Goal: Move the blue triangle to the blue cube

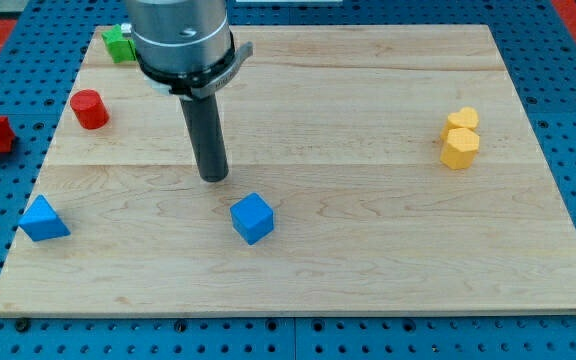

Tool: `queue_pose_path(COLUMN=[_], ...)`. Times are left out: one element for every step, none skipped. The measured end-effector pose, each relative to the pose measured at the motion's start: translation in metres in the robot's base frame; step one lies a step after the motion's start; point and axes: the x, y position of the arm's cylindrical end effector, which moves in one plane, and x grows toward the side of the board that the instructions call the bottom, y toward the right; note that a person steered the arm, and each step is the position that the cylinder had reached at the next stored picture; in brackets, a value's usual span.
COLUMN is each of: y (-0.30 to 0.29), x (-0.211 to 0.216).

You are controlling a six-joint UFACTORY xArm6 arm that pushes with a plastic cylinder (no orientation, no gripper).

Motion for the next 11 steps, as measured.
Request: queue_pose_path(y=[-0.004, -0.003, -0.012, -0.015, -0.034, -0.047, -0.102, -0.156, -0.21, -0.217, -0.192], x=[-0.014, -0.026, -0.026, -0.038, -0.05, -0.064, -0.039, -0.036, 0.0, 0.02, 0.057])
